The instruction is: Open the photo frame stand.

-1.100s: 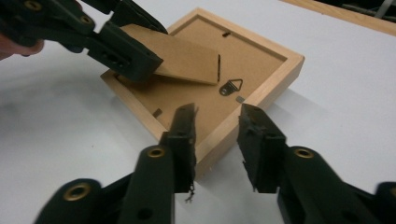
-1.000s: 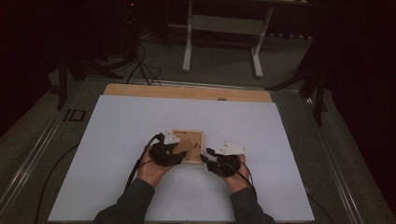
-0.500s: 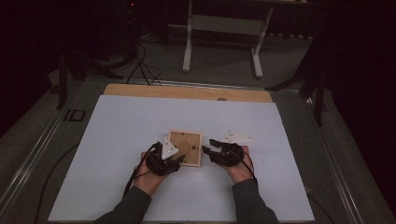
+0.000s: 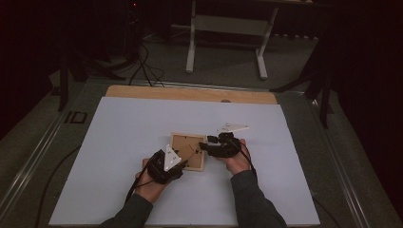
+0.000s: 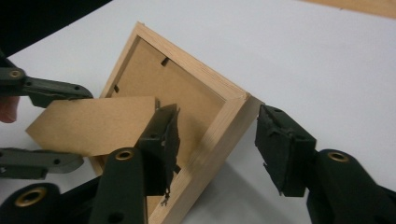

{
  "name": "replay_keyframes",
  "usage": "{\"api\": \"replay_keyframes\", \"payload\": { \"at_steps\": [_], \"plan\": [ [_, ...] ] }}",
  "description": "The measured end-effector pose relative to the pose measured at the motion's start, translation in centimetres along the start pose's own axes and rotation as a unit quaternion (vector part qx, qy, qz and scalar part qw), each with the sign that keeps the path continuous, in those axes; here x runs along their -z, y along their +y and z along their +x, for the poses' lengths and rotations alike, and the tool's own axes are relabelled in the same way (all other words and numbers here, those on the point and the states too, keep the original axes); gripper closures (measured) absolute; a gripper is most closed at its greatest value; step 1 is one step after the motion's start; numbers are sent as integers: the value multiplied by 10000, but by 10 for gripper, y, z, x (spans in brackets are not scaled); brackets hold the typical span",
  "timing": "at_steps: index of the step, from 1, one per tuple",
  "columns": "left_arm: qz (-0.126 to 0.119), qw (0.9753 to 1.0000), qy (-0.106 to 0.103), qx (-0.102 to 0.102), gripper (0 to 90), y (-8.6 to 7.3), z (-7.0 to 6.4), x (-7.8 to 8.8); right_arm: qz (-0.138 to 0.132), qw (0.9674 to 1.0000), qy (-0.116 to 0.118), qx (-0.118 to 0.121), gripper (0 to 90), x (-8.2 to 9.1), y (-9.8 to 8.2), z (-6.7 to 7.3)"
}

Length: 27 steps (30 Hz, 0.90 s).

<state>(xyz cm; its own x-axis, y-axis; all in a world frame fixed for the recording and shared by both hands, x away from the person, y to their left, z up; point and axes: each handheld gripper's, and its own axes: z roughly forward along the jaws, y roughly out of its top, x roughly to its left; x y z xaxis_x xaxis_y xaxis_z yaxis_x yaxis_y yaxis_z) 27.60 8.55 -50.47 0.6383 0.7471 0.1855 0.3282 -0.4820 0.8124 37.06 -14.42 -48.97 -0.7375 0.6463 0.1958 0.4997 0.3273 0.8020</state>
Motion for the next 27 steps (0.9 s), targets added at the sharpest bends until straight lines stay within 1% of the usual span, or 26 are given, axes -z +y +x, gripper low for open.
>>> {"api": "replay_keyframes", "payload": {
  "at_steps": [1,2,3,4,6,9,11,12,13,14,18,19,20,21,23,25,27],
  "plan": [
    [-28,10000,11,-11,520,-1,-1,0,32,10000,23,-6,468,-2,0,-1],
    [-22,10000,13,-63,520,-1,0,1,53,10000,65,-26,455,-3,0,-2],
    [-70,10000,20,-57,520,-2,-1,1,75,9999,117,-48,447,-4,1,-2],
    [-56,9999,23,-128,520,-3,-1,2,100,9998,144,-79,436,-5,1,-3],
    [-118,9998,27,-136,520,-5,-1,2,136,9997,163,-80,418,-7,1,-3],
    [-175,9995,53,-239,520,-7,-2,4,210,9992,306,-167,409,-11,0,-6],
    [-204,9994,87,-262,520,-7,-3,4,238,9987,407,-209,408,-13,0,-8],
    [-208,9995,67,-250,519,-8,-3,4,223,9981,523,-246,434,-14,-1,-9],
    [-215,9995,50,-247,519,-8,-2,4,215,9979,564,-234,432,-14,-1,-9],
    [-206,9995,35,-252,519,-8,-2,4,215,9979,568,-232,433,-14,-1,-8],
    [-215,9996,-75,-162,514,-10,0,4,213,9980,566,-181,443,-13,-1,-8],
    [-193,9997,-122,-120,512,-10,1,4,220,9981,556,-162,445,-12,-1,-8],
    [-203,9996,-193,-30,508,-11,3,4,227,9981,550,-159,446,-12,-1,-7],
    [-194,9992,-339,131,498,-11,6,3,218,9982,541,-125,447,-12,0,-7],
    [-194,9979,-502,370,490,-12,9,3,196,9983,532,-103,452,-11,0,-5],
    [-157,9953,-720,635,489,-12,15,2,175,9984,532,-72,456,-10,0,-4],
    [-131,9902,-992,979,485,-13,20,0,164,9986,504,2,458,-9,1,-2]
  ]
}}
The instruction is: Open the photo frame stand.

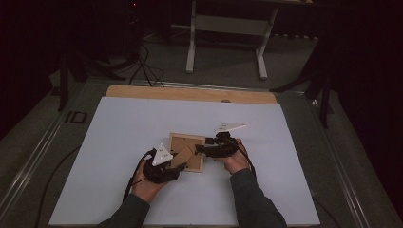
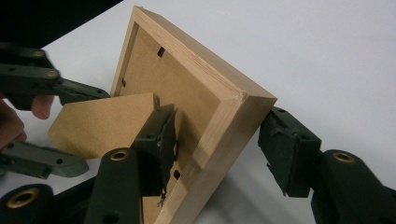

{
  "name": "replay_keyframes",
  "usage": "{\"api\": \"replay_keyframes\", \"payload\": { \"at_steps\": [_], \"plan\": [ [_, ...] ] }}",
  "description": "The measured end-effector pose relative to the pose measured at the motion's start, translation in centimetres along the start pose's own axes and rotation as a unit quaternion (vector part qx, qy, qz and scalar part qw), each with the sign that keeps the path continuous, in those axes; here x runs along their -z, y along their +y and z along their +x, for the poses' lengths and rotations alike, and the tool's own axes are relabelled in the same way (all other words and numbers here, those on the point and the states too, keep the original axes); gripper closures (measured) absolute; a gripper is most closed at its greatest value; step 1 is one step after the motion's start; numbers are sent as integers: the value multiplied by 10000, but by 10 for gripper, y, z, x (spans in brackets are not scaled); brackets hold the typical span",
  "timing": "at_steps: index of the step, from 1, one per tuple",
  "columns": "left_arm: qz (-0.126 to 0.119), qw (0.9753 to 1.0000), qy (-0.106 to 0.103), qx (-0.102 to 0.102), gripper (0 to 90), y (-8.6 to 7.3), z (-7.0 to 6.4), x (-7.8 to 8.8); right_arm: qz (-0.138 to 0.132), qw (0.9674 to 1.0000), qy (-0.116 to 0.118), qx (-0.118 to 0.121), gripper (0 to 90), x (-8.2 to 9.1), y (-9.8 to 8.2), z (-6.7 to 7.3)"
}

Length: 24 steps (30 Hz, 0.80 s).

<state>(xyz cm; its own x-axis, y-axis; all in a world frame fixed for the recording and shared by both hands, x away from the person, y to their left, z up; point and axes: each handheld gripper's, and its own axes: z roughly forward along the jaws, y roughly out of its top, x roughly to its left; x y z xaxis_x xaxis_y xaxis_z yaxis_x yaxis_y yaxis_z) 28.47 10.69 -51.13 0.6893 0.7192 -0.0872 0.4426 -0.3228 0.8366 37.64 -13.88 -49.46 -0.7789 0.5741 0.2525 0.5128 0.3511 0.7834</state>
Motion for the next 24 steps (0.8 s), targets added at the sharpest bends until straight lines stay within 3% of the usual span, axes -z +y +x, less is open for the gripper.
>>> {"api": "replay_keyframes", "payload": {
  "at_steps": [4,9,13,17,24],
  "plan": [
    [52,9975,-453,533,498,1,11,1,0,9999,-45,98,463,2,0,3],
    [14,9950,-669,744,545,1,16,4,-58,9999,21,162,473,5,1,6],
    [-4,9948,-673,764,617,2,17,5,-89,9997,50,214,477,7,2,9],
    [120,9962,-646,576,685,2,13,4,-121,9995,91,260,488,9,1,11],
    [154,9969,-653,415,710,3,12,6,-150,9990,209,370,462,8,2,13]
  ]
}}
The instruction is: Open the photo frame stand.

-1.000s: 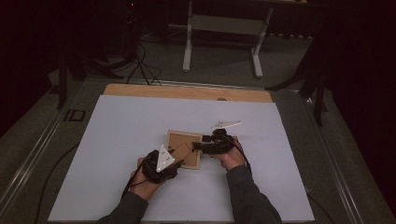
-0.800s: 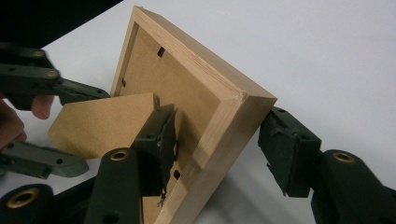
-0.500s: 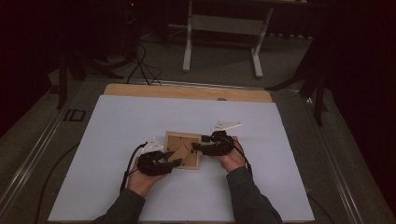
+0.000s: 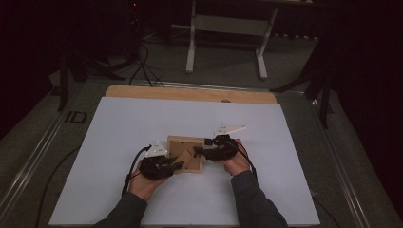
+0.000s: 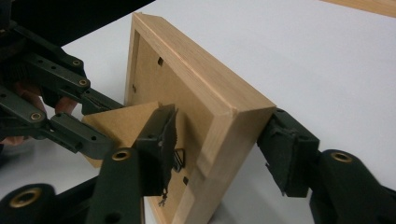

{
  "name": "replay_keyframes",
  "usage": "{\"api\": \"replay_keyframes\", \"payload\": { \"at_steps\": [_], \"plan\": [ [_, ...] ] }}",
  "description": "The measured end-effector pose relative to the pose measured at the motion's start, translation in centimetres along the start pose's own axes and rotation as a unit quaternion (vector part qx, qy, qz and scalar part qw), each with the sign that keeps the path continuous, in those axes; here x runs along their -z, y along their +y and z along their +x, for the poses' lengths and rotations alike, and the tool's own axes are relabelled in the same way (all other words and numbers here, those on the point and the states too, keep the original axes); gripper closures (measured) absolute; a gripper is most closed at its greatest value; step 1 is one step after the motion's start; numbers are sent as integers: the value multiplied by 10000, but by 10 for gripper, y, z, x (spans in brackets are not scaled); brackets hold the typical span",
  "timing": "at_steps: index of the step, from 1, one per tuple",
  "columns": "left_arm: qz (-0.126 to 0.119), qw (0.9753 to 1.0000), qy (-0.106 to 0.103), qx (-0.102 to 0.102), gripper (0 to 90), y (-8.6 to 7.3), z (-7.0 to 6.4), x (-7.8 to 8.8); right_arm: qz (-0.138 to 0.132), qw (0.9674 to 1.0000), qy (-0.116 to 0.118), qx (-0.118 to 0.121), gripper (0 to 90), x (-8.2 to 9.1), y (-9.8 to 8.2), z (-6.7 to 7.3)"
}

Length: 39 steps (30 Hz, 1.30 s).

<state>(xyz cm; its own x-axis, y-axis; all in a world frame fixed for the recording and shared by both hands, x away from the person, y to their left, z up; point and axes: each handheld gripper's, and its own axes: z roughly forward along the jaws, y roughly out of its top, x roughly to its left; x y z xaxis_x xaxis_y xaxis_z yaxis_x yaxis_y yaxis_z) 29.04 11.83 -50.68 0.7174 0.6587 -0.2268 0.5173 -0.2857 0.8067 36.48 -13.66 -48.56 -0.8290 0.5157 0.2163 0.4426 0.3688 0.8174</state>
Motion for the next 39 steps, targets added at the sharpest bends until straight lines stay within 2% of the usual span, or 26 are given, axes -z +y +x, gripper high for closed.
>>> {"api": "replay_keyframes", "payload": {
  "at_steps": [5,12,21,26,30,34,39],
  "plan": [
    [26,10000,-4,-67,723,0,-1,1,49,10000,70,12,465,-4,0,1],
    [13,10000,58,-52,753,1,-1,-2,-105,9999,34,86,532,4,2,3],
    [63,9996,248,-130,772,6,1,-9,-205,9995,-176,179,532,8,5,6],
    [37,9994,337,-121,777,10,5,-13,-302,9978,-442,381,519,8,8,11],
    [99,9988,447,-178,778,11,7,-16,-268,9970,-525,511,509,7,11,13],
    [188,9984,481,-241,778,8,7,-17,-172,9973,-488,525,496,4,9,15],
    [129,9990,414,-96,778,4,10,-16,-190,9976,-426,505,471,2,9,18]
  ]
}}
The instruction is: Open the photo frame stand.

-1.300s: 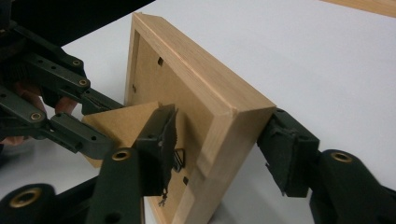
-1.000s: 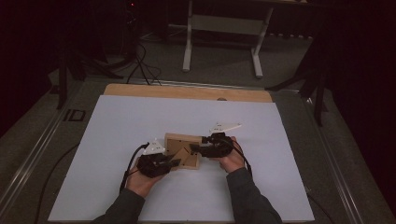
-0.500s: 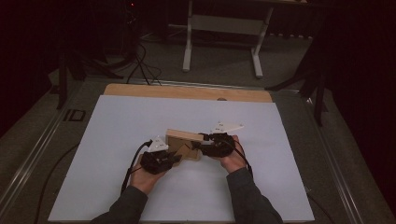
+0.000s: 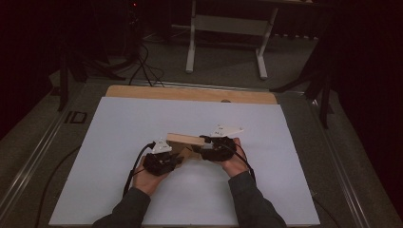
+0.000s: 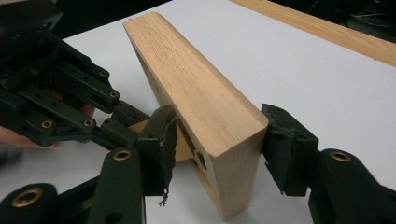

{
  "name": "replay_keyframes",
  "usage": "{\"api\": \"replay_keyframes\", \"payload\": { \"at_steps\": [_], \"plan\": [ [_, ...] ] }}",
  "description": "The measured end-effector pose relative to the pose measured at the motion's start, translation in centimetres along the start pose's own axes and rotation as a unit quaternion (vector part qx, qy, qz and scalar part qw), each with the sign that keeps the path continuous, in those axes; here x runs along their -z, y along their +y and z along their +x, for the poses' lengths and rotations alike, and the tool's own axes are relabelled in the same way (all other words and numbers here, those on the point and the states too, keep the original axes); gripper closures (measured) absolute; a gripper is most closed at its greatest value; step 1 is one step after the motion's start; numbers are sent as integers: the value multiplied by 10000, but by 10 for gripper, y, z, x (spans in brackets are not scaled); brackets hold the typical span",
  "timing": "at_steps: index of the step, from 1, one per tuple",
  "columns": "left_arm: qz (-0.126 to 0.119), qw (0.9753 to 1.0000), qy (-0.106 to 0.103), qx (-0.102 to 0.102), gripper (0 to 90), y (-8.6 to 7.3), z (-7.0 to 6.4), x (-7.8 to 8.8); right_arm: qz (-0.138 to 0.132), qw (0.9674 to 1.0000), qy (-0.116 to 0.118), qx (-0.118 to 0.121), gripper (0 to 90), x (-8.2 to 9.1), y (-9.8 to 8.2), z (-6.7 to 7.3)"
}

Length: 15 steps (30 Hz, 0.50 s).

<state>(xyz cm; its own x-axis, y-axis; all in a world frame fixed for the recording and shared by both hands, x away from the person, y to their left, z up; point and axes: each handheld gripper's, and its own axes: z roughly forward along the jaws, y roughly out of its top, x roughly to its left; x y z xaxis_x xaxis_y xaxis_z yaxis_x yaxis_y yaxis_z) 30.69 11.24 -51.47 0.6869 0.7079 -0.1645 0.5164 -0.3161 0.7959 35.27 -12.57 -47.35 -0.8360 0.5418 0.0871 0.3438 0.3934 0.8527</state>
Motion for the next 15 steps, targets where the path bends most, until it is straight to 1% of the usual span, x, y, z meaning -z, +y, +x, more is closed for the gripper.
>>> {"api": "replay_keyframes", "payload": {
  "at_steps": [4,5,6,8,12,15],
  "plan": [
    [-144,9996,-116,194,770,-2,4,4,30,10000,54,-16,459,-1,0,2],
    [-179,9995,-138,242,760,-2,5,5,40,10000,66,-52,457,-1,-1,2],
    [-225,9990,-204,324,750,-3,6,7,53,9999,61,-73,457,-1,-1,3],
    [-266,9986,-237,391,737,-5,7,9,92,9998,22,-152,448,-1,-3,4],
    [-277,9975,-357,539,707,-9,9,12,105,9997,51,-200,430,-3,-6,8],
    [-219,9973,-404,575,681,-11,9,12,112,9998,48,-154,418,-3,-8,12]
  ]
}}
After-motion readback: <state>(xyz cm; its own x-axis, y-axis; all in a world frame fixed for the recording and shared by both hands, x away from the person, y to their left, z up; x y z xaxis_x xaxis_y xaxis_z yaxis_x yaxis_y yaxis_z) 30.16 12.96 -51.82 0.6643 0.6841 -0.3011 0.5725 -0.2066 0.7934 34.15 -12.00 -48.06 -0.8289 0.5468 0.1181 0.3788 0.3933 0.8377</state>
